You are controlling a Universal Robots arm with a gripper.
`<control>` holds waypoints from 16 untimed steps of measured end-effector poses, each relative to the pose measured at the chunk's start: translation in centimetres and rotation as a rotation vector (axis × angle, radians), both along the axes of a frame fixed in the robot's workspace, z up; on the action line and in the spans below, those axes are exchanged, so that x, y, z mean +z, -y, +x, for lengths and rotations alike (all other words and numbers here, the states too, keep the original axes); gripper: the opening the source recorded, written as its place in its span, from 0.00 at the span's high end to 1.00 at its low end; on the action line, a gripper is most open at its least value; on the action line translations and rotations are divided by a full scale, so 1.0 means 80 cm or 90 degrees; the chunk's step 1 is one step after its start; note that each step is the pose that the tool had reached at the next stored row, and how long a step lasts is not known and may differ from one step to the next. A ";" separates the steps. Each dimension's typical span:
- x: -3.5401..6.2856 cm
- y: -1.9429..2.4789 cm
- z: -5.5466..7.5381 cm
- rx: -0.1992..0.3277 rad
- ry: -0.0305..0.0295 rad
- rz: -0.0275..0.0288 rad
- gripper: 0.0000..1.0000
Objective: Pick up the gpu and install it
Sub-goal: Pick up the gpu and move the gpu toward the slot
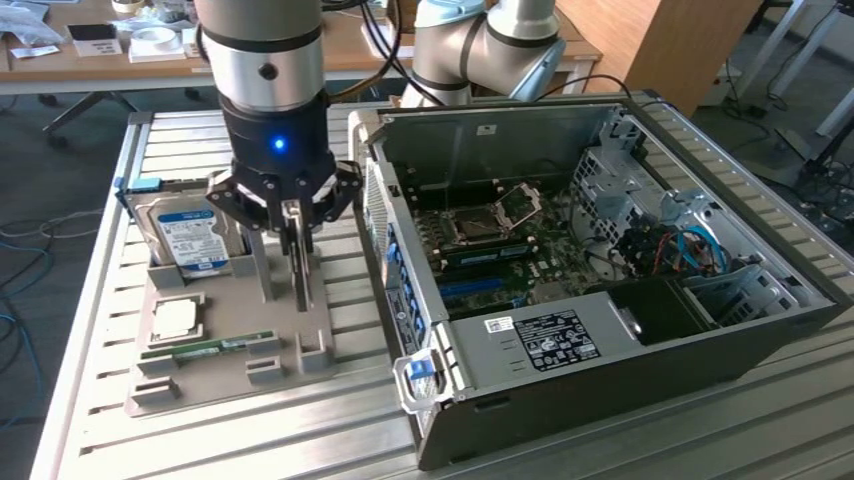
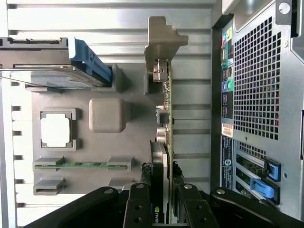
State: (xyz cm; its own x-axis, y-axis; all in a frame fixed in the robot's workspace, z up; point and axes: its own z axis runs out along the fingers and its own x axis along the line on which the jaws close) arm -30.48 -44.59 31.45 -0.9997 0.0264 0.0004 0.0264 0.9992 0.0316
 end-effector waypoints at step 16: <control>0.023 0.0000 0.000 0.000 0.0001 0.0000 0.73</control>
